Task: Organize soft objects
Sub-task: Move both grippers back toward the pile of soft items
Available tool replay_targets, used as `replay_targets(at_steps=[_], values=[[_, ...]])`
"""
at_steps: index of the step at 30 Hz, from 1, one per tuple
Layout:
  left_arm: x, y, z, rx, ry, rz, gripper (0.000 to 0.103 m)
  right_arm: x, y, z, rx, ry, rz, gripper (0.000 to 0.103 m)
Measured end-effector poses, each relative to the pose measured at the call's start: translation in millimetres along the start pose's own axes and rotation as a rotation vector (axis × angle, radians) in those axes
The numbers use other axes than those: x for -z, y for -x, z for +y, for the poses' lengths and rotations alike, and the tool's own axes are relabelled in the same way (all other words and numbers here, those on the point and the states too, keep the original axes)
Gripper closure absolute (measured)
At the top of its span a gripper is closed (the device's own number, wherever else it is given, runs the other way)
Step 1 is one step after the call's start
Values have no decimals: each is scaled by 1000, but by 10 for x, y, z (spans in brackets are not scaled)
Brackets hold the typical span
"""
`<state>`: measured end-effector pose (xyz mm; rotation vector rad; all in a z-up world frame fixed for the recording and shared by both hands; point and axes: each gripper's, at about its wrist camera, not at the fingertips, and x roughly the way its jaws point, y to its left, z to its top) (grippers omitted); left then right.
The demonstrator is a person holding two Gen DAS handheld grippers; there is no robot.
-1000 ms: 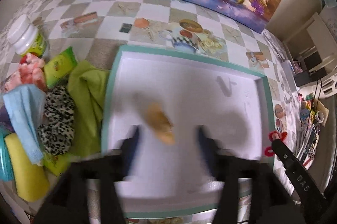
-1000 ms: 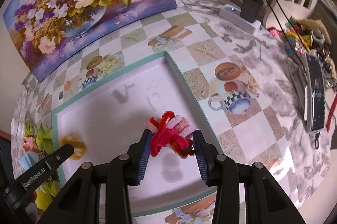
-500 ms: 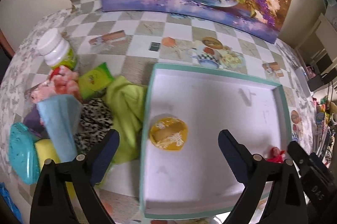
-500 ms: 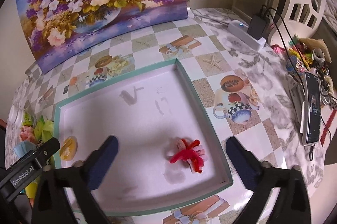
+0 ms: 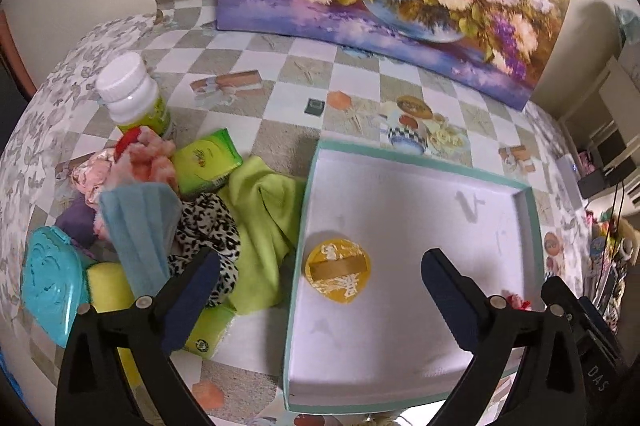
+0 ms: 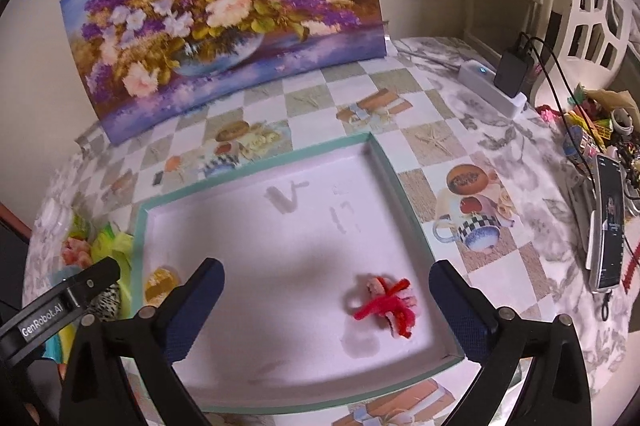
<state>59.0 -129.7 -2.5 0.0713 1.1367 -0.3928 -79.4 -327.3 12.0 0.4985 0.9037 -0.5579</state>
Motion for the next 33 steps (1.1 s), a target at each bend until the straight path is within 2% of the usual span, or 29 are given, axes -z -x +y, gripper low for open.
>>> replay_targets(at_steps=[6,13,16,20,24,33], values=[[-47,142,139,-10,31,-26,2,-15,87,10,-75,-27,-28,0],[-88,286,338,-32,64,-46,2,-13,133,88,-216,-44,-43,0],[-99,322,437,-35,78,-58,2,-13,170,146,-250,-35,-56,0],[-122,349,583,-27,96,-53,2,0,173,253,-294,-18,-53,0],[-151,418,719,-63,96,-67,2,18,128,298,-352,-52,-28,0],[-232,594,1302,-98,178,-85,2,62,138,618,-342,13,-51,0]])
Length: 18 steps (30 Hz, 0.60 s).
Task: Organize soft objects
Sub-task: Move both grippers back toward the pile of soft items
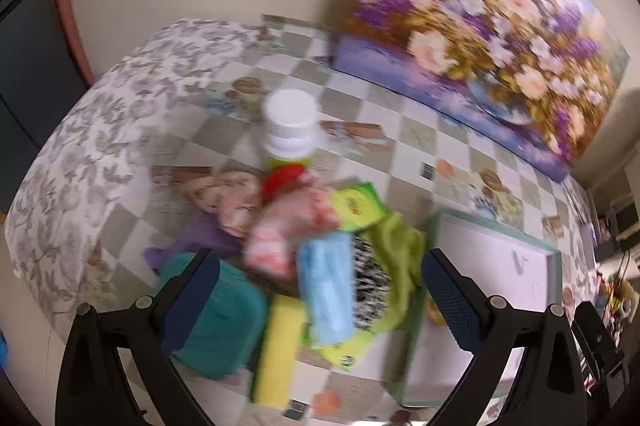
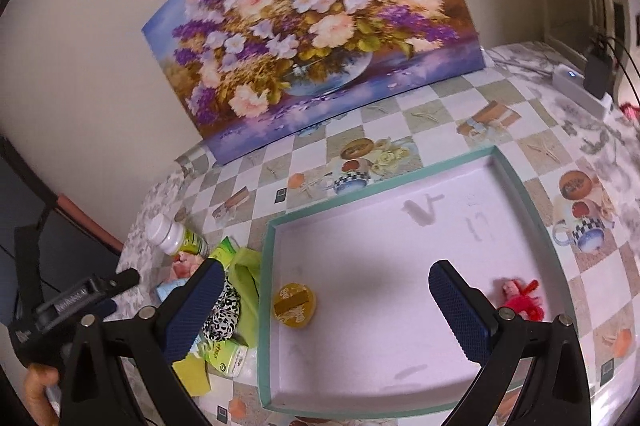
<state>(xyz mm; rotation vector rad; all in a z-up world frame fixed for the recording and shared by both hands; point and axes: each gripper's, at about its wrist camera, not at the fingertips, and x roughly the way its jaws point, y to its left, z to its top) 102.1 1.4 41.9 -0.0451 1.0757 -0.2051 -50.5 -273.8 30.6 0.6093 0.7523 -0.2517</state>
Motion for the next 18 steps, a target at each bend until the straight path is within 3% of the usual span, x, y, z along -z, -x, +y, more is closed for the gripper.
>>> replay_targets(at_steps=[9,18], values=[[-133,44,650,-65,95,-31,2,105,-214,454,-18,99,43,0],[-234,-1,1067,-56,150,-11,2,38,-156,887,41,178,-9,0]])
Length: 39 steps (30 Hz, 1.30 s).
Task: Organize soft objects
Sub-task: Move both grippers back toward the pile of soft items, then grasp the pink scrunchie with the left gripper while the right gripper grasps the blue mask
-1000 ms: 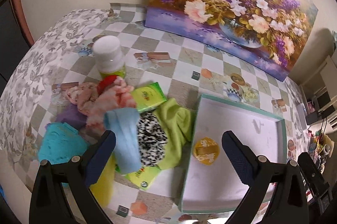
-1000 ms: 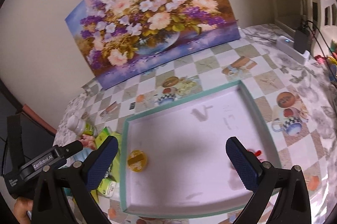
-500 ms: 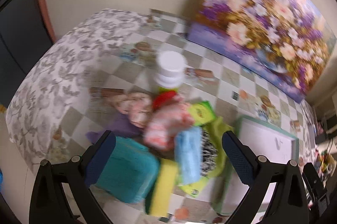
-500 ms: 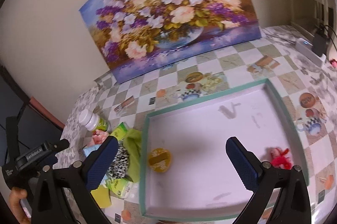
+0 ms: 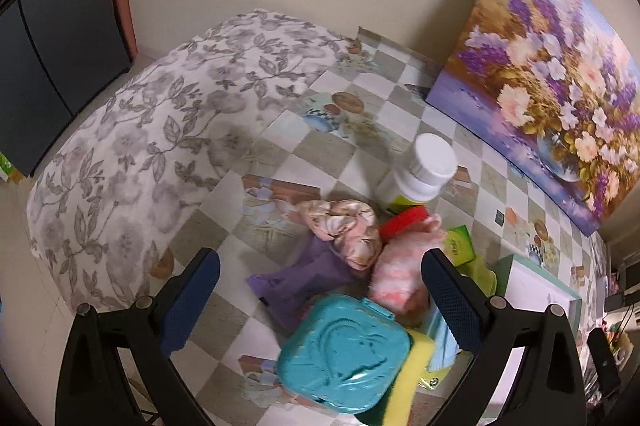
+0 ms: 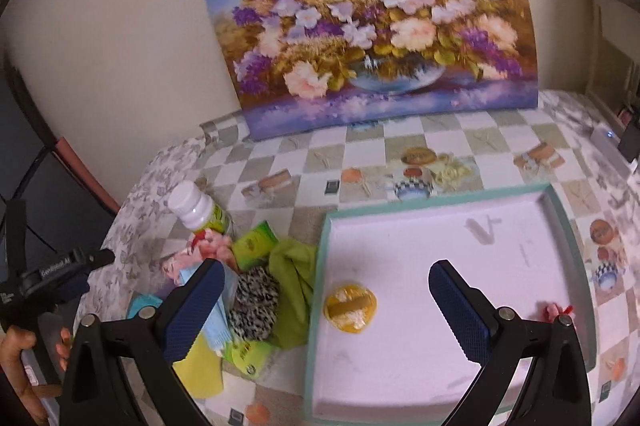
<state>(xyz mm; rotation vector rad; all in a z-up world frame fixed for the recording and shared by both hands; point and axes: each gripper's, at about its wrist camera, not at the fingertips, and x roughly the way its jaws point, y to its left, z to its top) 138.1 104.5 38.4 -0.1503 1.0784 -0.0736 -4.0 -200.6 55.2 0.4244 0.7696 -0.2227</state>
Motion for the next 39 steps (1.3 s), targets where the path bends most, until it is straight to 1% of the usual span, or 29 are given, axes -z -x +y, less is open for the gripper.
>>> replay_targets(at_steps=[2,5,7,9,12,16,20,24,28,30,33,36,38,39], values=[[-41,-24,60,9,5,7,2,-20,-13,71,2,-5,-21,0],[-105,-34,179,24,33,3,2,-31,-151,198,-18,2,6,0],[-143,-51,250,13,43,0,2,-24,-216,299,-27,27,12,0],[-169,-98,303,-6,38,4,2,-9,-291,447,-15,71,20,0],[-169,-223,364,-30,31,39,2,27,-419,627,-23,110,43,0],[-144,-436,408,2,44,105,2,155,-632,791,-42,146,100,0],[-92,-657,483,11,76,171,2,311,-822,905,-32,185,154,0],[-67,-793,574,13,108,200,3,398,-947,965,-62,187,196,0],[-66,-871,654,8,131,219,3,461,-1056,1020,-57,201,229,7],[-92,-875,664,22,142,215,3,460,-1098,1012,-59,189,240,10],[-154,-886,592,34,124,204,2,440,-1128,1015,-69,182,251,17],[-203,-949,509,53,117,218,3,428,-1165,1048,-85,196,266,23],[-226,-994,436,61,100,224,2,418,-1192,1065,-87,202,276,31],[-238,-1022,395,61,90,228,2,412,-1211,1070,-91,200,284,33]])
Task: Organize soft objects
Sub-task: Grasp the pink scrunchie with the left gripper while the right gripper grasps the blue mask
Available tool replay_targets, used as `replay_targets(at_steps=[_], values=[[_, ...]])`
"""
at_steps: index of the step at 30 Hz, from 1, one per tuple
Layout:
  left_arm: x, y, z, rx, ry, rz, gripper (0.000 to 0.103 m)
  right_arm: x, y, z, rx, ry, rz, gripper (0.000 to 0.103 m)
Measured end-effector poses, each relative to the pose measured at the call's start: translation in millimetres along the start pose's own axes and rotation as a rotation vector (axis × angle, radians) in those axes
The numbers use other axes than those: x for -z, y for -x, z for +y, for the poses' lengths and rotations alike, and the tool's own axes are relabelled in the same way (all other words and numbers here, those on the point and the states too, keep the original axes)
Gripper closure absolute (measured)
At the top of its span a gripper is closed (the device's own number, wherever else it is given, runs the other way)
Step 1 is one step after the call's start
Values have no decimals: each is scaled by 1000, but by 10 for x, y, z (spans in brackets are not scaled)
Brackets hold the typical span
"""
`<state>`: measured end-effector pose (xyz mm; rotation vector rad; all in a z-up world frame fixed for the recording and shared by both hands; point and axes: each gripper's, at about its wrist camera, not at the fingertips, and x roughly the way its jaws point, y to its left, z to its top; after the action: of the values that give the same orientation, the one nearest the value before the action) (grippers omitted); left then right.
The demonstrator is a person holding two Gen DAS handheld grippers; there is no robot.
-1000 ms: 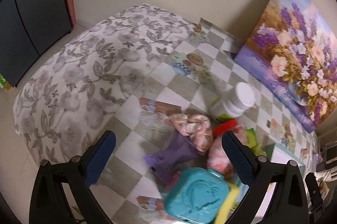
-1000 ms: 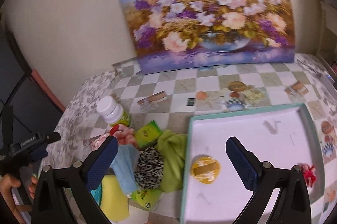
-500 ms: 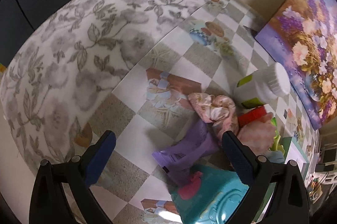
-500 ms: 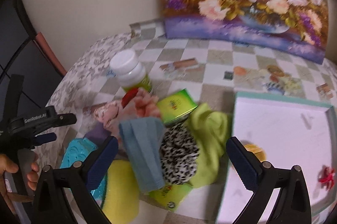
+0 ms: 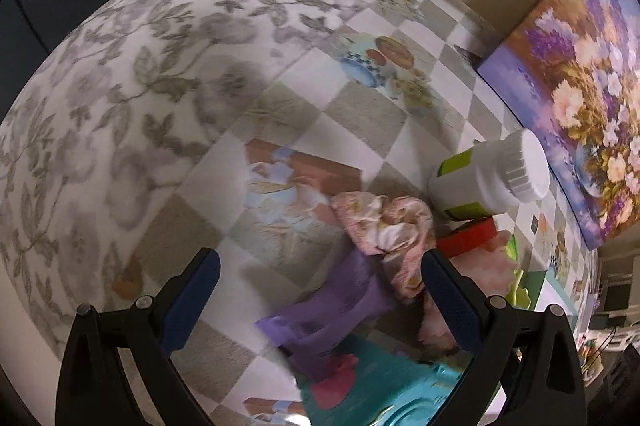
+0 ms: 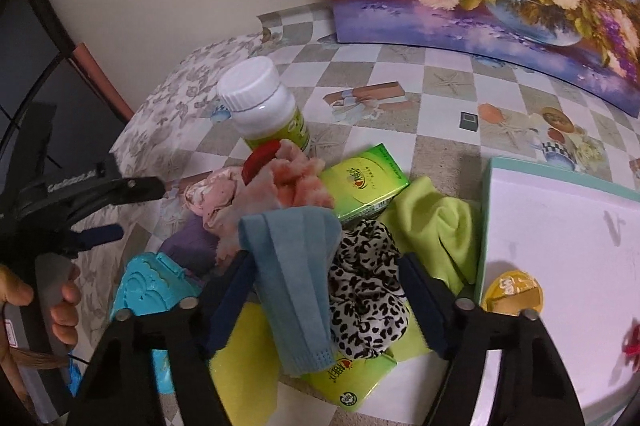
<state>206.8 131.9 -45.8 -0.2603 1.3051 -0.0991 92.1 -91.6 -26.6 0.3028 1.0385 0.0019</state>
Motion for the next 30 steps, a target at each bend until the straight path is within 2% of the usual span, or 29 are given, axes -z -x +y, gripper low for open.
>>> replay_targets(at_steps=[10,14,18,19,23,25,26,28,30], values=[[-124,-258,-213,-8,-72,50,4,-74,-89,-83,-21,-2,45,67],[-156,-335,-261,-7,-93,59,7,-82,-109,-166,-30,-24,55,72],[-175,-468,-336,-9,-126,83,18,-83,-114,-224,-34,-38,62,72],[-178,-500,-349,-5,-129,95,26,-83,-114,-231,-36,-39,63,72],[-184,-546,-408,1,-158,106,36,-83,-111,-238,-36,-36,67,72],[-181,-577,-431,12,-167,116,52,-82,-110,-238,-36,-37,67,72],[-179,-588,-449,15,-173,116,55,-80,-107,-236,-36,-36,68,72],[-174,-596,-475,29,-182,115,70,-77,-103,-233,-35,-35,68,72],[-166,-608,-508,43,-182,116,80,-76,-96,-233,-37,-37,67,74]])
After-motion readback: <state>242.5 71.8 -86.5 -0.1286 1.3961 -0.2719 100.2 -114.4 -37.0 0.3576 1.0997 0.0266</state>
